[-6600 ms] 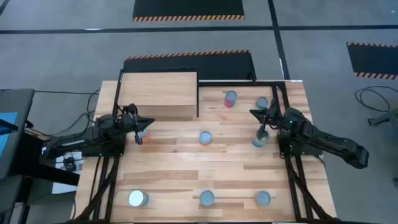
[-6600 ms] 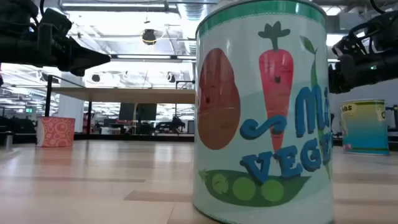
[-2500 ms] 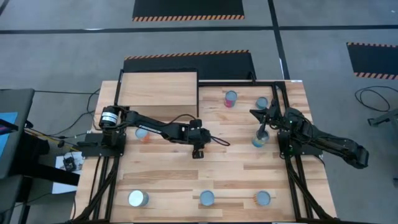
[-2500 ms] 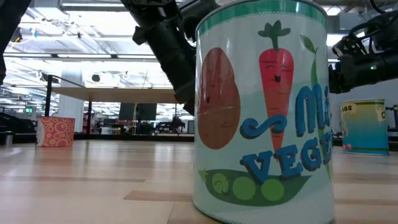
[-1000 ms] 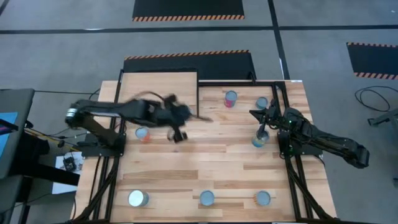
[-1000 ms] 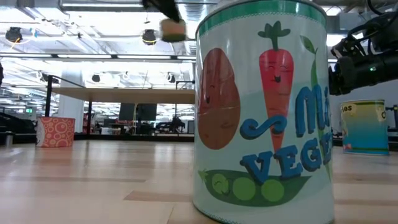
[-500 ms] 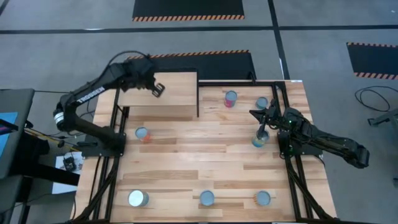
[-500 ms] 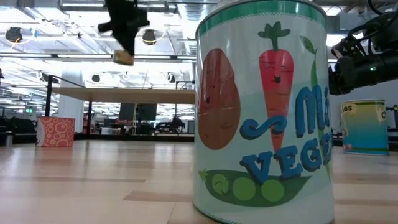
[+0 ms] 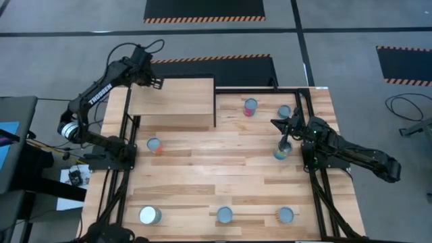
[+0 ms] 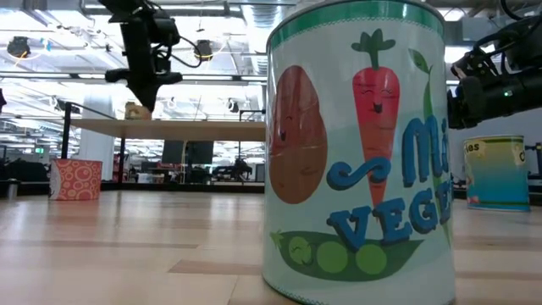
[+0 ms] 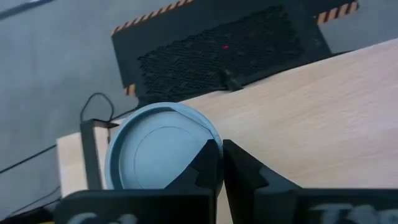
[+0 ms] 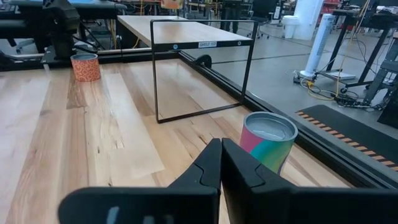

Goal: Pick and place cans onto a shelf
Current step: Put the canned mushrooms on the shelf, then put the canned cherries on the shelf

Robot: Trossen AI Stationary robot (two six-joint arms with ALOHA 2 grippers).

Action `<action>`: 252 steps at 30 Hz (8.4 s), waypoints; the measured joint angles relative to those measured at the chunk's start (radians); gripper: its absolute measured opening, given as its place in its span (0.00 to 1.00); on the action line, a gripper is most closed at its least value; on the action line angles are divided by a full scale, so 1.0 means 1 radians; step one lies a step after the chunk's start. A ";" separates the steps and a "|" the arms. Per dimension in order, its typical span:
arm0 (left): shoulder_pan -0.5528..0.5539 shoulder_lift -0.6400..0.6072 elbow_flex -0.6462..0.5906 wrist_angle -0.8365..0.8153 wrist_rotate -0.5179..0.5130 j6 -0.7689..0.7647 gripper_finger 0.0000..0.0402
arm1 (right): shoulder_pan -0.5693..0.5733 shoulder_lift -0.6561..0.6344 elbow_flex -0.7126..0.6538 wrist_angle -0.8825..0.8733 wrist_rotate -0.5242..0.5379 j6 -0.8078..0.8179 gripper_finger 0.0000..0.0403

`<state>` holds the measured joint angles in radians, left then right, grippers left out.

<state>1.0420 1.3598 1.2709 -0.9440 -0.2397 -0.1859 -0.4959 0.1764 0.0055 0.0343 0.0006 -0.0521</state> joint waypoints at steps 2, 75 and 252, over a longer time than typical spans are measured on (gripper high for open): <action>0.015 0.000 -0.017 0.031 0.045 0.002 0.00 | 0.000 0.000 0.000 0.000 0.000 0.000 0.07; -1.172 -0.723 -0.983 1.157 -0.148 0.203 0.00 | 0.000 0.000 0.000 0.001 0.000 0.000 0.07; -1.188 0.233 -0.148 0.464 -0.059 0.076 0.23 | 0.595 0.925 0.020 0.892 0.263 -0.035 0.04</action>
<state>-0.1461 1.5925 1.1231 -0.4796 -0.2987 -0.1094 0.0991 1.1016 0.0252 0.9262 0.2634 -0.0869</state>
